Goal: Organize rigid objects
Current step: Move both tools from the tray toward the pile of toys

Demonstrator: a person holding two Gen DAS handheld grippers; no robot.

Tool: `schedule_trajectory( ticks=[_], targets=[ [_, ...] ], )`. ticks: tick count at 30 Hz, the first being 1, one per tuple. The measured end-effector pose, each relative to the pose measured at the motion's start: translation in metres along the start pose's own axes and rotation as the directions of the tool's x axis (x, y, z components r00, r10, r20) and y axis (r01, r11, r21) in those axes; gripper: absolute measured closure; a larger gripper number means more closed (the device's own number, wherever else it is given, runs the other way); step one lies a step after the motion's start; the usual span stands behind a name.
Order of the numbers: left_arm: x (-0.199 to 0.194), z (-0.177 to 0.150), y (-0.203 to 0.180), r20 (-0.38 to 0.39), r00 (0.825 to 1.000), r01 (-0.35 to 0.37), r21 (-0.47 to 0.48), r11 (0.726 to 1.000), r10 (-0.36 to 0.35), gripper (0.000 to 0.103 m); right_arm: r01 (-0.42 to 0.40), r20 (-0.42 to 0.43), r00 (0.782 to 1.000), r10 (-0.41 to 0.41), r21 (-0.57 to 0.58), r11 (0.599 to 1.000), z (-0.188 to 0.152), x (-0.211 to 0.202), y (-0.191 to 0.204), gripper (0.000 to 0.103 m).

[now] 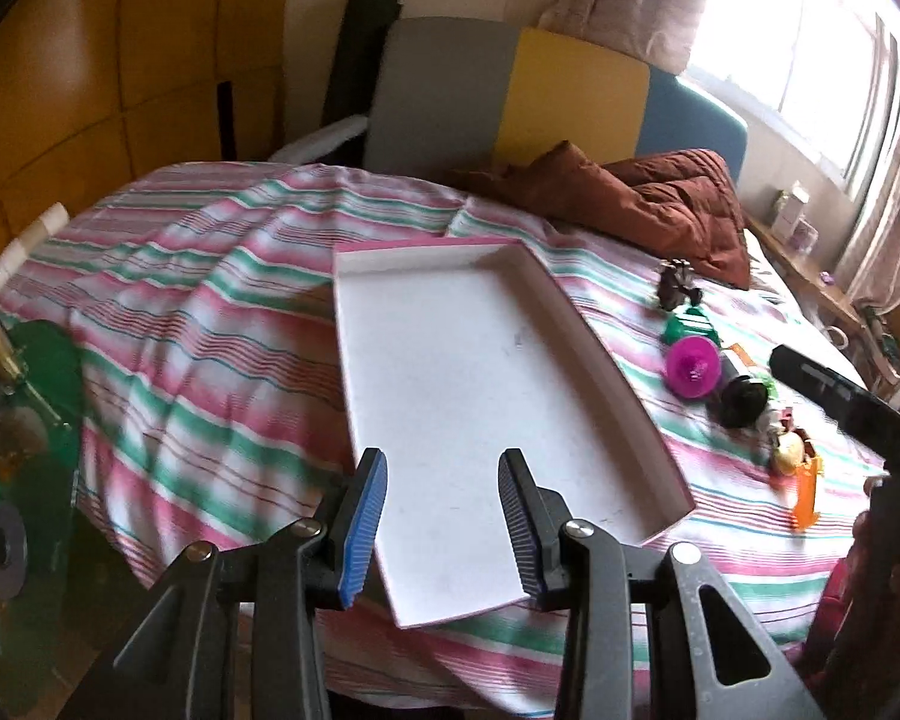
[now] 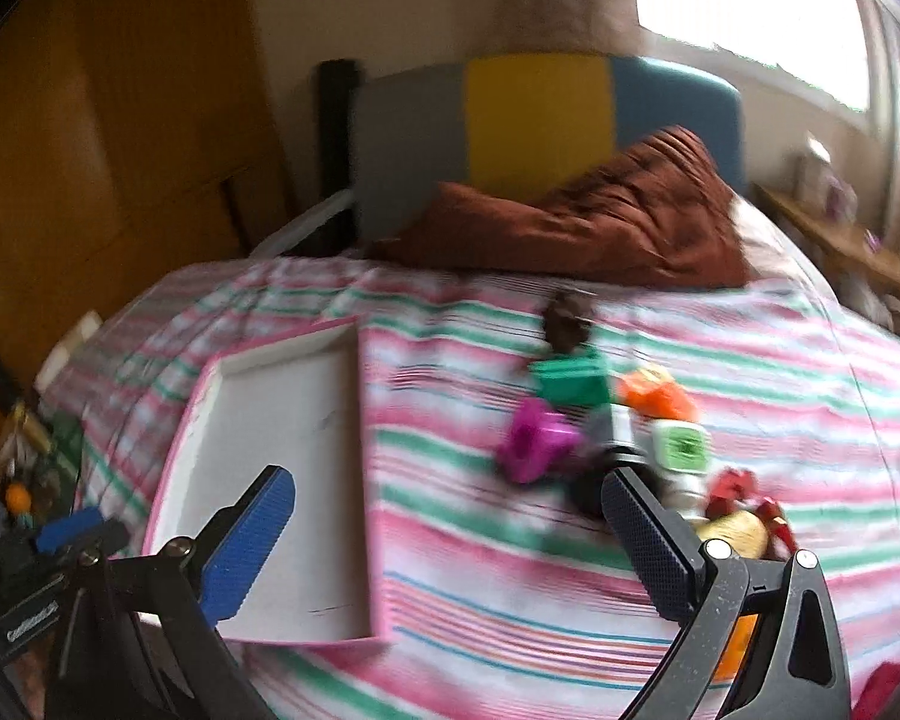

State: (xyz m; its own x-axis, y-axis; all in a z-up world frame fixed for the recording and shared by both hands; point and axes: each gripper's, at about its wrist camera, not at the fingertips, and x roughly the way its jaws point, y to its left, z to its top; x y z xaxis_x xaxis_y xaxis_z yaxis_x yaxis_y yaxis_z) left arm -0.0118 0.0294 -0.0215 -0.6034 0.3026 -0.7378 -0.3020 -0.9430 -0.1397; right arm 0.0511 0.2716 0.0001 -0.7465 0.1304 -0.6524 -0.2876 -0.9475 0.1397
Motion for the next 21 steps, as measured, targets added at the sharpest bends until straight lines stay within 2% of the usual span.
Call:
schedule_trajectory(
  ticks=[6,8,12,15,17,19,21],
  targets=[
    [0.004,0.004,-0.021,-0.003,0.999,0.041,0.084,0.996,-0.041,0.065,0.134,-0.017,0.991,-0.133,0.167,0.977,0.012,-0.006,-0.094,0.000],
    [0.009,0.007,-0.031,-0.030,0.997,0.070,0.113,0.991,-0.067,0.064,0.179,-0.025,0.984,-0.177,0.211,0.961,0.013,-0.008,-0.124,0.000],
    [0.019,0.014,-0.053,-0.100,0.983,0.166,0.123,0.978,-0.154,0.064,0.241,-0.037,0.970,-0.239,0.267,0.933,0.004,-0.008,-0.167,0.000],
    [0.022,0.020,-0.073,-0.125,0.972,0.218,0.146,0.965,-0.200,0.064,0.260,-0.068,0.965,-0.253,0.339,0.904,-0.009,-0.005,-0.192,0.000],
    [0.027,0.025,-0.090,-0.140,0.967,0.236,0.180,0.955,-0.212,0.064,0.221,-0.076,0.975,-0.208,0.412,0.884,-0.010,-0.003,-0.203,0.000],
    [0.035,0.031,-0.108,-0.166,0.959,0.262,0.212,0.941,-0.230,0.064,0.209,-0.062,0.977,-0.202,0.420,0.883,-0.009,-0.006,-0.203,0.000],
    [0.042,0.036,-0.122,-0.181,0.960,0.256,0.246,0.935,-0.215,0.064,0.198,-0.055,0.980,-0.193,0.415,0.888,-0.009,-0.008,-0.200,0.000]
  ],
)
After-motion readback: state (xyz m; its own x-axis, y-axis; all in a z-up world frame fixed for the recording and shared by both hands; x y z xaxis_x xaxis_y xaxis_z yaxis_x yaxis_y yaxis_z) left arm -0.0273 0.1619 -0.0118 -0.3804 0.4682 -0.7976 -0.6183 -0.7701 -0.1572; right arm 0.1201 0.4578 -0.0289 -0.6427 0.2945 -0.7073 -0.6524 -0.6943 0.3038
